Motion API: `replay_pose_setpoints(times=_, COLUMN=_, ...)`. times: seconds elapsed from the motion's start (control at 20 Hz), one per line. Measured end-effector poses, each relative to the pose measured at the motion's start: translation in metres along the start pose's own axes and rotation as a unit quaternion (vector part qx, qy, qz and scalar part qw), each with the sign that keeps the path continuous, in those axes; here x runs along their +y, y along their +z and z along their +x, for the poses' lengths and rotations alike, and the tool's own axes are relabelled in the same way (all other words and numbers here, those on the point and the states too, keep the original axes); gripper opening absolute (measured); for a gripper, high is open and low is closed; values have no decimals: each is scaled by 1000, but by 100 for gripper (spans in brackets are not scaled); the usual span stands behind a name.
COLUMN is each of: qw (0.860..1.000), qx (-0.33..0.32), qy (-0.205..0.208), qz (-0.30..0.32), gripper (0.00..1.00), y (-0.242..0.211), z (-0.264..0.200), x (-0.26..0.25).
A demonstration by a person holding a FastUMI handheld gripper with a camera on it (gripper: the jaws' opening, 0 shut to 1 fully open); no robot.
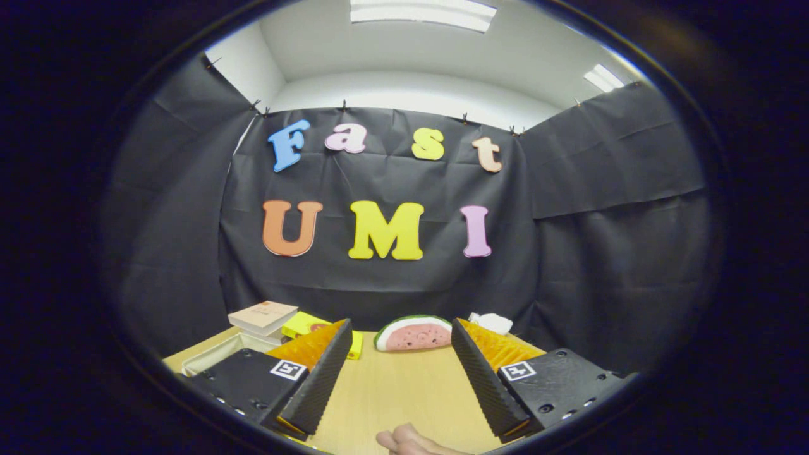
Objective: Open the storage box then place both shoes into the box .Put the left shoe in first, then the right shoe, with the right side of both shoes facing outward in a uniform manner.
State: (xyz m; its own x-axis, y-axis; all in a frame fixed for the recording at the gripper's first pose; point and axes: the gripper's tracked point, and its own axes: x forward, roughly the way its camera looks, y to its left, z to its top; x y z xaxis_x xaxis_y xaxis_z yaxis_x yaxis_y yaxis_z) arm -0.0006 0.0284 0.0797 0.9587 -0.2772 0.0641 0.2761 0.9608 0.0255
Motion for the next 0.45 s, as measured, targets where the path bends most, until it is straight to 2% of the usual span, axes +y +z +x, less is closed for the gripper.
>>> replay_pose_setpoints(times=0.15, qw=1000, qx=-11, qy=-6, qz=5, gripper=95, y=1, z=-1, x=-18)
replay_pose_setpoints(times=0.45, qw=999, qx=23, qy=-6, qz=27, gripper=95, y=-17, z=2, x=-31)
